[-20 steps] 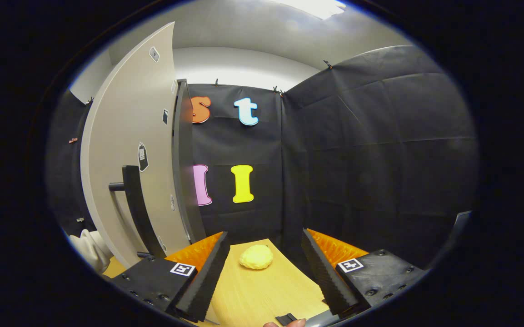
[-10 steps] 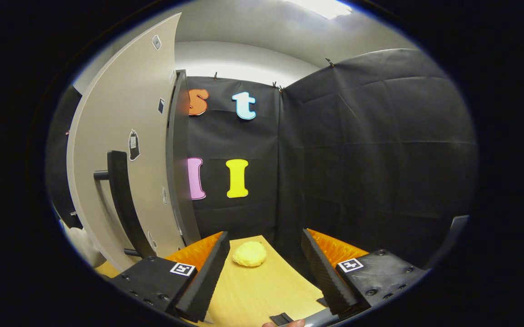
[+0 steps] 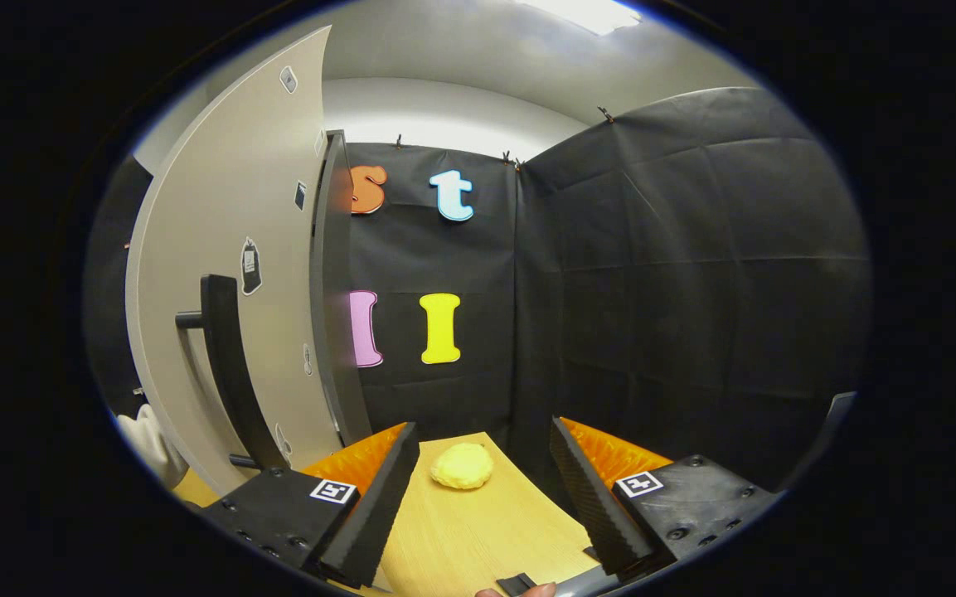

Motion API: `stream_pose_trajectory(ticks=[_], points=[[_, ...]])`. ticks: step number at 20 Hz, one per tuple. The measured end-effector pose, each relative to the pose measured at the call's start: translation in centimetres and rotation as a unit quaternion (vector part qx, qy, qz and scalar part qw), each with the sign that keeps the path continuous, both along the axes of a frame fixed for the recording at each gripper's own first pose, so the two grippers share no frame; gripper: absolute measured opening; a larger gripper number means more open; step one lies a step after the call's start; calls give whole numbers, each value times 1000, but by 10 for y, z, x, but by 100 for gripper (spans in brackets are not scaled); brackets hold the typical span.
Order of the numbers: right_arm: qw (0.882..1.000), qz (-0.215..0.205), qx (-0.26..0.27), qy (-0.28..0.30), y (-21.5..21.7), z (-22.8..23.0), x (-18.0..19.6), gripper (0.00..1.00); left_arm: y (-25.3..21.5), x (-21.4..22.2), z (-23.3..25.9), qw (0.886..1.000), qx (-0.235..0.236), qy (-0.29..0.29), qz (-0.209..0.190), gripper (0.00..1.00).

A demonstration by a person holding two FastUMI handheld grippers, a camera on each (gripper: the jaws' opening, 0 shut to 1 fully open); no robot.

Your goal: Open the cabinet door with the right hand, grasp the bottle in the cabinet with the left hand and place it on the coaster, then close the cabinet door with the right hand.

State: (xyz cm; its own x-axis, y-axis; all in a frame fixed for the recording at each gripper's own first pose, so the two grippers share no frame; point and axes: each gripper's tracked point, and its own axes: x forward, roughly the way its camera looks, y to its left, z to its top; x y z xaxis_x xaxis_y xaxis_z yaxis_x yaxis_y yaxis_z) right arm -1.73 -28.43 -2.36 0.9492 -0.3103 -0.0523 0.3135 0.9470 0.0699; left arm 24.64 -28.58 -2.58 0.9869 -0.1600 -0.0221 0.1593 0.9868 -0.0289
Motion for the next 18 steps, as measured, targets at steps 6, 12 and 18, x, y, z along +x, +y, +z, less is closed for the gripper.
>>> stream_pose_trajectory(ticks=[6, 12, 18], points=[[1000, 27, 9, -11, 14, 4, 4, 98, 40, -73, 20, 1000, -3, -28, -10, 72], [999, 37, 8, -17, 22, 7, 5, 100, 101, -150, 9, 999, -10, -39, -6, 72], [999, 14, -5, -37, 14, 13, 11, 98, 166, -192, -29, 999, -26, -27, 1, 74]])
